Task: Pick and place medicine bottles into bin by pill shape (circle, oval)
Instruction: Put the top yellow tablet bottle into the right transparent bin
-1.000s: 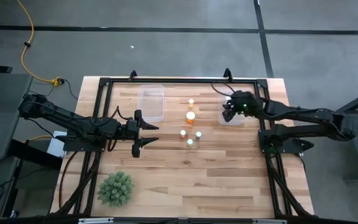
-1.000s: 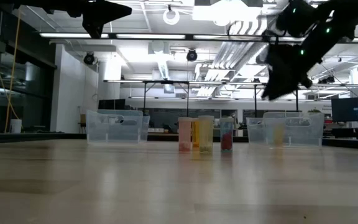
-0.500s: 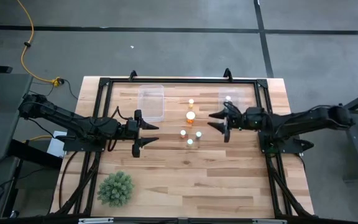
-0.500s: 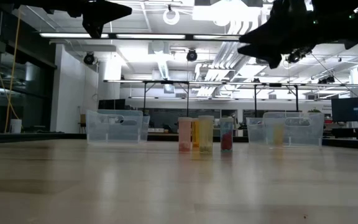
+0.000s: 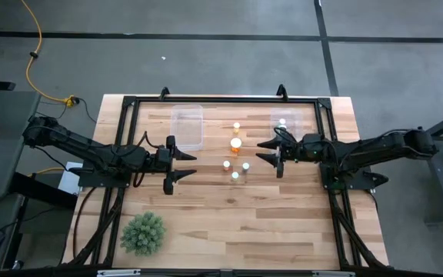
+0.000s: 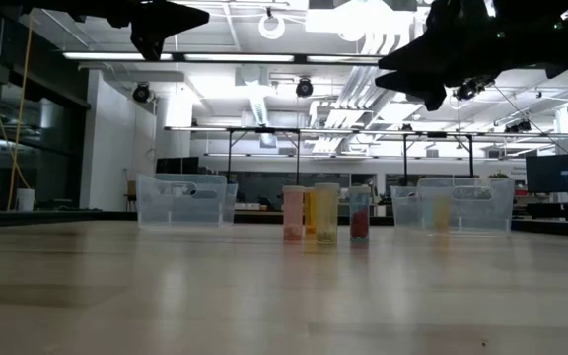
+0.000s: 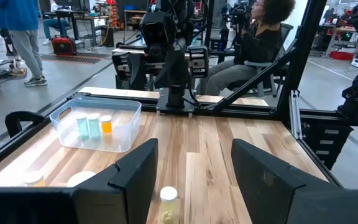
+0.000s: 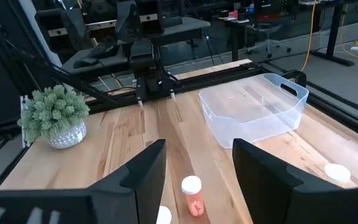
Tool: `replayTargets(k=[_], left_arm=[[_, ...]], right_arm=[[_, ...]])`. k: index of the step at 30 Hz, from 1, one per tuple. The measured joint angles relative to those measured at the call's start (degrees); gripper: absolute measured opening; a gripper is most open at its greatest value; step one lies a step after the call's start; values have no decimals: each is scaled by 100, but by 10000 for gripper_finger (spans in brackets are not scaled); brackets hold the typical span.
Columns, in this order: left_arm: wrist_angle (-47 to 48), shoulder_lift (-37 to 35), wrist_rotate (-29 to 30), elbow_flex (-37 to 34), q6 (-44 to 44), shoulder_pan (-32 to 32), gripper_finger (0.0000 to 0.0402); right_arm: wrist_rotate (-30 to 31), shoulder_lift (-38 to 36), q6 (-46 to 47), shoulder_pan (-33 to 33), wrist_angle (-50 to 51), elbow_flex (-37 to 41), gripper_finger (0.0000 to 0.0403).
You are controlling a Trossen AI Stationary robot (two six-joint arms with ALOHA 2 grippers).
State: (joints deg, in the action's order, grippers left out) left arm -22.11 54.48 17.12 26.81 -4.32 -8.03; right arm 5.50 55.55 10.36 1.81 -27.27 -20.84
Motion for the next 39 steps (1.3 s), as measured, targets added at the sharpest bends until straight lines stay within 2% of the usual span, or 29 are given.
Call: replayTargets(k=[10,17,20,24,27,39], left_arm=[[-2,0,2,0,0,2,195],[-5,0,2,0,0,2,195],[-19,0,3,0,0,11,195],[-10,0,4,0,0,11,195],[0,0,4,0,0,11,195],[123,0,46,0,0,13,195]], right_arm=[[-10,21,150,1,130,-4,179],[689,669,560,11,-238,-145,179],[1017,1220,724,90,-131,-579,179],[1877,1979,779,274,219,-1230,179],[2288,2446,929,485,722,-1715,179],[1792,4129,1664,1433,2859,-3813,179]])
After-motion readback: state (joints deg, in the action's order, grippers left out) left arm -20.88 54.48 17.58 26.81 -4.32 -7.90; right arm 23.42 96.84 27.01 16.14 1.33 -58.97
